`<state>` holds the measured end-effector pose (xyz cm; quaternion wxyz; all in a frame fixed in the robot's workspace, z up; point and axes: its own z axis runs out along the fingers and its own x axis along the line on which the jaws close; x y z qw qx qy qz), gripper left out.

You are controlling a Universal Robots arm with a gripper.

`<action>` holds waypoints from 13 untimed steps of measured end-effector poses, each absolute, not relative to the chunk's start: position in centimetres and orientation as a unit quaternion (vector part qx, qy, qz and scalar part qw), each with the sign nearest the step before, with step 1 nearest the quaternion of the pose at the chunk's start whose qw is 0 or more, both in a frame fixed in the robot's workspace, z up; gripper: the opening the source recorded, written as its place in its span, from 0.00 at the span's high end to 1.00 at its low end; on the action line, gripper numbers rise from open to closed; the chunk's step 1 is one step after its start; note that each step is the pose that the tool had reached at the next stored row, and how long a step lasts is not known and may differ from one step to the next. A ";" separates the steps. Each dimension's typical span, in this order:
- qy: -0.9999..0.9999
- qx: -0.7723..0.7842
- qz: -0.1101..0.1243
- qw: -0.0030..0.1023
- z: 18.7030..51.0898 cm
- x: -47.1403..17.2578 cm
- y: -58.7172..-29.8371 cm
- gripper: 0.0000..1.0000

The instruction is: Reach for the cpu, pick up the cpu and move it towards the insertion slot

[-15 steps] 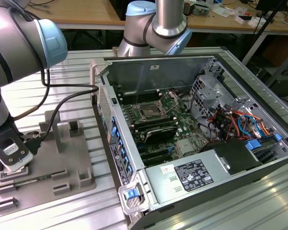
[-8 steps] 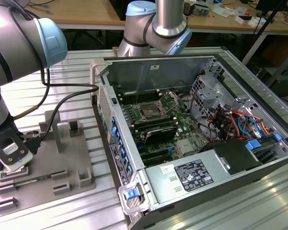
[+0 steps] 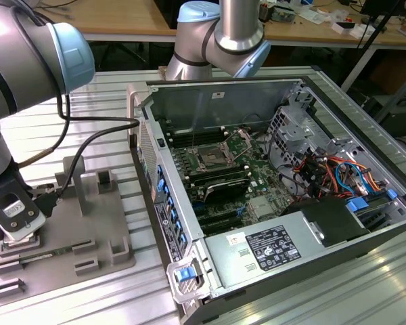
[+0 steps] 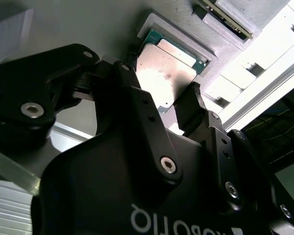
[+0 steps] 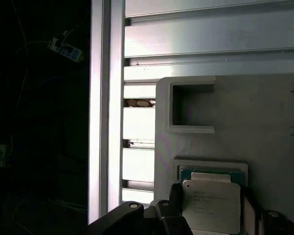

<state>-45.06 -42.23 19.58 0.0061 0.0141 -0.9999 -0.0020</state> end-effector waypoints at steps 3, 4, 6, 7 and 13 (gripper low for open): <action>-1.000 0.014 -0.002 0.006 19.8 -45.1 -42.2 0.45; -1.000 0.014 -0.002 0.006 19.9 -45.1 -42.2 0.45; -1.000 0.014 -0.002 0.006 20.0 -45.1 -42.2 0.45; -1.000 0.014 -0.002 0.006 20.1 -45.1 -42.2 0.45; -1.000 0.014 -0.002 0.006 20.5 -45.1 -42.2 0.45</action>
